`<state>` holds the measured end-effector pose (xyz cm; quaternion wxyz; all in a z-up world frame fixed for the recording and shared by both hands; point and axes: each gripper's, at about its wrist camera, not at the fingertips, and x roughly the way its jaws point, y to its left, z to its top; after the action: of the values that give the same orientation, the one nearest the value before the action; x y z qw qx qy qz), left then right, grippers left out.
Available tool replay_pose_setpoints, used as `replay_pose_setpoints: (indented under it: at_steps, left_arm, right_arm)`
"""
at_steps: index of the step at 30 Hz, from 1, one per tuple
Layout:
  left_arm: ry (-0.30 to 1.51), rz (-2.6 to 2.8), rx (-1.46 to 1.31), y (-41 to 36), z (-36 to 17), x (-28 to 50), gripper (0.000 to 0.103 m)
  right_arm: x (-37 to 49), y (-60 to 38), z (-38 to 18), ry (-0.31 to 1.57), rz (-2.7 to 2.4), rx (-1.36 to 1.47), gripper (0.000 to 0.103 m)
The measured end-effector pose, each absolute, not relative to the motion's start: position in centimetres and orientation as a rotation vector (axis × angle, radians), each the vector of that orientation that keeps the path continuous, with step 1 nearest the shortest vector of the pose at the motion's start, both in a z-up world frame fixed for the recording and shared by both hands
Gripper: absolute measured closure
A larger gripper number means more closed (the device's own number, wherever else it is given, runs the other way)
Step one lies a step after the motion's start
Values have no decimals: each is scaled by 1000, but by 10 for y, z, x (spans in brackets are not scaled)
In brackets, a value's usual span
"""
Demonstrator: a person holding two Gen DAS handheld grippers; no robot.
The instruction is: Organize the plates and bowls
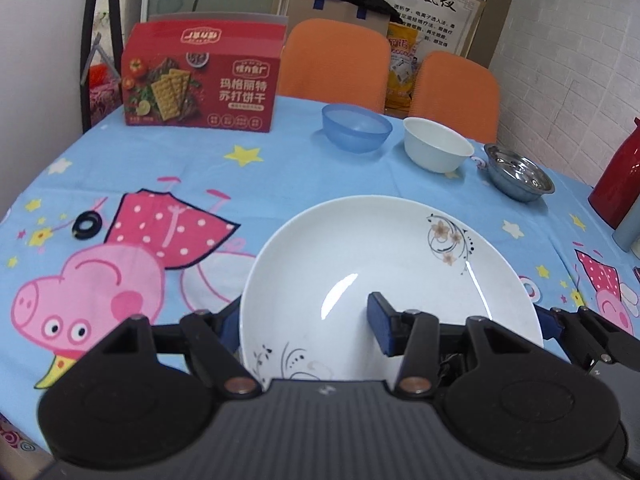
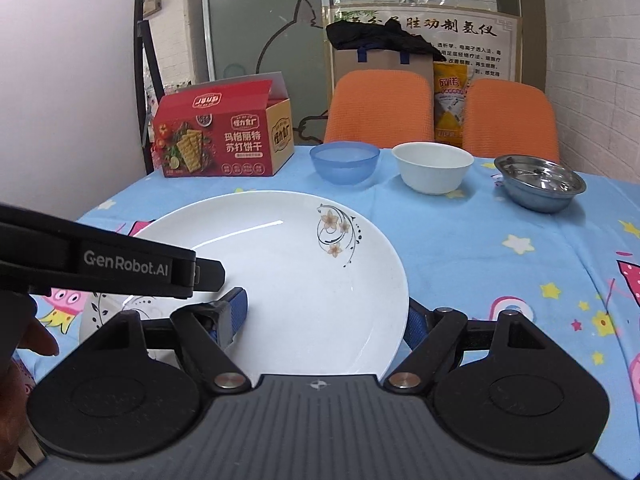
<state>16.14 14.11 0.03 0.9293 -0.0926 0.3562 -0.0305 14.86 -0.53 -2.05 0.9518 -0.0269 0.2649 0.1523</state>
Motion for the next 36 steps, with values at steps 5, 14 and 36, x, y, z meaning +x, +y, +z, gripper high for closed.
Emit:
replay_pose_setpoints:
  at_steps: [5,14,36]
  left_arm:
    - [715,-88,-201,144,-4,160,53]
    - [614,-86,-231,151,21,152,37]
    - [560,-214,-70,39,55,162,30]
  right_arm:
    - [151,-3,-24,543,303,-58,0]
    - [150,-10,-13,502,319,-32,0]
    - [146,-142,-4,481,114,147,0]
